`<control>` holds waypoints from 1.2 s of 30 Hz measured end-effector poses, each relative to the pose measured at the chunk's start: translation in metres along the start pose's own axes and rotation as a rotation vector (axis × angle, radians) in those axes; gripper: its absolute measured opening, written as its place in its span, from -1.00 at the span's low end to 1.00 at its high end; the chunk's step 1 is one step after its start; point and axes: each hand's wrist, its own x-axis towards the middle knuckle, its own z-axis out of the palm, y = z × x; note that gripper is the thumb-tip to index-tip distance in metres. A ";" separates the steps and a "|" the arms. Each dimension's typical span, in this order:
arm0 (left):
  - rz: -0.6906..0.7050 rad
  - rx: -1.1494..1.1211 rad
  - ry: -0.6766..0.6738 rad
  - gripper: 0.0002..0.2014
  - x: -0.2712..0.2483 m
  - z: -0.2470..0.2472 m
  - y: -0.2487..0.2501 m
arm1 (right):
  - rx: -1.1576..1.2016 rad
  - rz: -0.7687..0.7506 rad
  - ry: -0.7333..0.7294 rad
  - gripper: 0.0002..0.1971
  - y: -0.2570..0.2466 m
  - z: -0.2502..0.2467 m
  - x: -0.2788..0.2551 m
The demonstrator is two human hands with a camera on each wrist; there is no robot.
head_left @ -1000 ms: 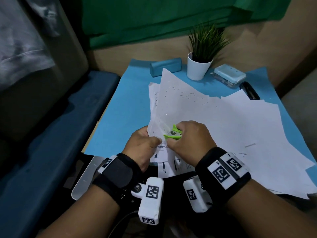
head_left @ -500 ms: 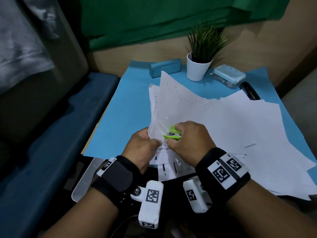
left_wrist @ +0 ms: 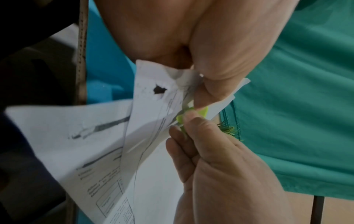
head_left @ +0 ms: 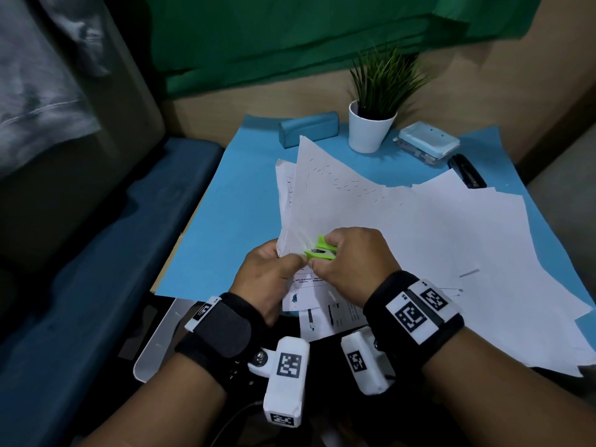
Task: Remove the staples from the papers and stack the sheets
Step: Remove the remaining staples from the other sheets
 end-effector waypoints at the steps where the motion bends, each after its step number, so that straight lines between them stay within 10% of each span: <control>1: -0.006 0.006 0.015 -0.79 0.000 0.001 0.000 | 0.002 0.006 -0.004 -0.66 0.000 0.001 0.000; 6: -0.053 0.022 0.115 -0.86 0.005 0.007 -0.001 | 0.083 0.068 -0.077 -0.69 0.003 0.001 0.004; 21: -0.290 -0.040 0.283 -0.84 0.010 0.000 0.001 | 1.347 0.670 -0.148 -0.91 0.038 0.010 0.024; 27: -0.319 -0.048 0.249 -0.94 0.012 -0.006 -0.004 | 1.145 0.628 -0.117 -0.80 0.035 0.006 0.033; 32: -0.313 -0.091 0.201 -0.95 0.010 -0.007 -0.003 | 0.245 0.271 -0.112 -0.71 0.030 -0.002 0.040; 36: -0.238 -0.096 0.163 -0.86 0.010 -0.006 -0.007 | 0.078 0.033 -0.172 -0.70 0.009 -0.009 0.027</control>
